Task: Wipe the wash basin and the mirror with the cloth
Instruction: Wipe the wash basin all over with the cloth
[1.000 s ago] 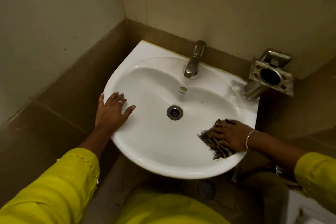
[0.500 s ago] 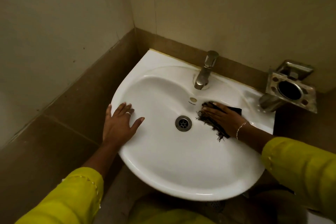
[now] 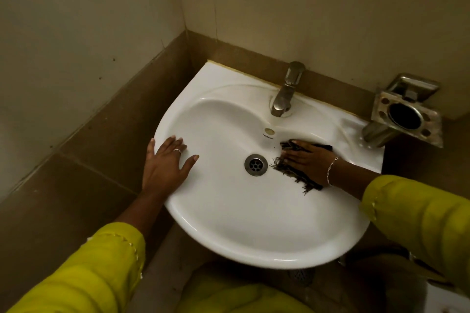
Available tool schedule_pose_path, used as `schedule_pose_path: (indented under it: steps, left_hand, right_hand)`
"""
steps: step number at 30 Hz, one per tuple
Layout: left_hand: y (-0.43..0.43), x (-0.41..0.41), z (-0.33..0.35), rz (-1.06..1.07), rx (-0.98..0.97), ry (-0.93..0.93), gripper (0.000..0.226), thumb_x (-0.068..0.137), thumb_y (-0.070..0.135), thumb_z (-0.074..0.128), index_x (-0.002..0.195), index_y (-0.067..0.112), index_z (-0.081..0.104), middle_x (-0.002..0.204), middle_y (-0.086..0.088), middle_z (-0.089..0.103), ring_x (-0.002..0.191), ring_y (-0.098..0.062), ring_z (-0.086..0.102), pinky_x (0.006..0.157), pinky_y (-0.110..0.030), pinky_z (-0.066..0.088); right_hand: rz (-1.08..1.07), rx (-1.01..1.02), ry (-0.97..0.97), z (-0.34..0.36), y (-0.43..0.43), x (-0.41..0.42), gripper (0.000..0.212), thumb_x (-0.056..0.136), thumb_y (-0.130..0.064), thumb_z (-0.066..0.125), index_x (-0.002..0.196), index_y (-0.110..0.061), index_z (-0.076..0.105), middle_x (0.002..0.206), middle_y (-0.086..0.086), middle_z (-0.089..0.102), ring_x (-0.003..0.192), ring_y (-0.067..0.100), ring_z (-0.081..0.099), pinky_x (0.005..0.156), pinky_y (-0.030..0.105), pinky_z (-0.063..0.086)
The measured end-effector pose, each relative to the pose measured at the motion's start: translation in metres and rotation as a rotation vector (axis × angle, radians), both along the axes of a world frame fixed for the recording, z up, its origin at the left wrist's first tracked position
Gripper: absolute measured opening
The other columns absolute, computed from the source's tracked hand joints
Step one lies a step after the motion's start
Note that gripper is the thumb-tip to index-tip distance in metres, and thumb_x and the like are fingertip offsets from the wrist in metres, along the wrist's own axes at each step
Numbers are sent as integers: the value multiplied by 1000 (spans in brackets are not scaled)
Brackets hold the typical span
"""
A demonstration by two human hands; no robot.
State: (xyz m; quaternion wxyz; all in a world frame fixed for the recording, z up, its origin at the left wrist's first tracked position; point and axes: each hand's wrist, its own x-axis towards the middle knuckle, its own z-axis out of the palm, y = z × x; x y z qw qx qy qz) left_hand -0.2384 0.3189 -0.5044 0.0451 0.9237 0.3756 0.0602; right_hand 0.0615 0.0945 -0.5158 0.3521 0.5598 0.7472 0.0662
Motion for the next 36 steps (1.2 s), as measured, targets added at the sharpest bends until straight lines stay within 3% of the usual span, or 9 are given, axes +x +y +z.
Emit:
schedule_pose_path:
  steps: [2, 4, 6, 9, 12, 21, 26, 30, 36]
  left_hand:
    - [0, 0, 0, -1, -5, 5, 85, 76, 66, 12, 122, 12, 59, 140, -2, 50, 138, -13, 32, 114, -40, 0]
    - [0, -1, 0, -2, -13, 13, 82, 78, 66, 14, 123, 12, 58, 141, -2, 49, 138, -13, 31, 114, -40, -1]
    - [0, -1, 0, -1, -19, 6, 82, 78, 66, 14, 123, 12, 58, 141, -2, 49, 138, -12, 31, 115, -41, -1]
    - [-2, 0, 1, 10, -40, -29, 77, 82, 63, 18, 122, 12, 58, 140, -3, 50, 138, -12, 31, 115, -41, 0]
    - [-3, 0, 2, 17, -59, -83, 81, 80, 64, 13, 122, 12, 58, 138, -4, 52, 137, -12, 33, 115, -41, 0]
    - [-3, -2, 7, 42, -162, -254, 78, 82, 60, 12, 125, 13, 56, 139, -4, 51, 138, -14, 33, 116, -38, 0]
    - [-2, -2, 9, 47, -221, -347, 74, 84, 54, 10, 129, 13, 52, 145, -5, 43, 142, -14, 23, 116, -34, 1]
    - [-4, -2, 9, 49, -228, -380, 72, 86, 53, 10, 134, 14, 45, 152, -4, 31, 143, -15, 19, 115, -30, -1]
    - [-4, -2, 10, 62, -253, -418, 71, 85, 52, 11, 140, 15, 36, 154, -4, 23, 144, -15, 15, 115, -29, -1]
  right_hand:
    - [-98, -51, 26, 0, -10, -5, 57, 79, -39, 38, 125, -10, 56, 129, 9, 58, 124, 25, 51, 114, 44, -12]
    - [-134, -119, -10, -3, -22, -7, 69, 86, -44, 7, 145, -12, 22, 153, 8, 23, 143, 27, 16, 110, 47, -18]
    - [-283, -248, 31, -3, -31, -12, 83, 75, -47, -16, 148, -15, 7, 156, 8, 8, 144, 28, 2, 110, 49, -16]
    - [-291, -177, 185, -7, -38, -24, 101, 73, -53, -35, 145, -15, 23, 151, 12, 28, 140, 30, 23, 110, 53, 0]
    - [-415, -343, 252, -9, -50, -43, 132, 33, -62, -52, 148, -19, -4, 157, 6, -1, 144, 27, -4, 112, 53, -4]
    - [-533, -472, 903, -5, -27, -132, 132, 35, -88, -30, 145, -18, -14, 155, 4, -16, 141, 21, -19, 113, 49, -10]
    - [-493, -346, 1269, -8, 18, -181, 96, 58, -88, -8, 131, -26, -21, 144, -14, -19, 132, 5, -22, 111, 38, -13]
    - [-410, -89, 1379, -18, 59, -205, 87, 68, -81, -13, 135, -26, -14, 144, -13, -18, 135, 4, -22, 109, 28, -13]
    - [-281, 324, 1311, -47, 128, -204, 69, 94, -53, 3, 147, -11, 16, 156, 8, 4, 145, 24, -3, 115, 53, 8]
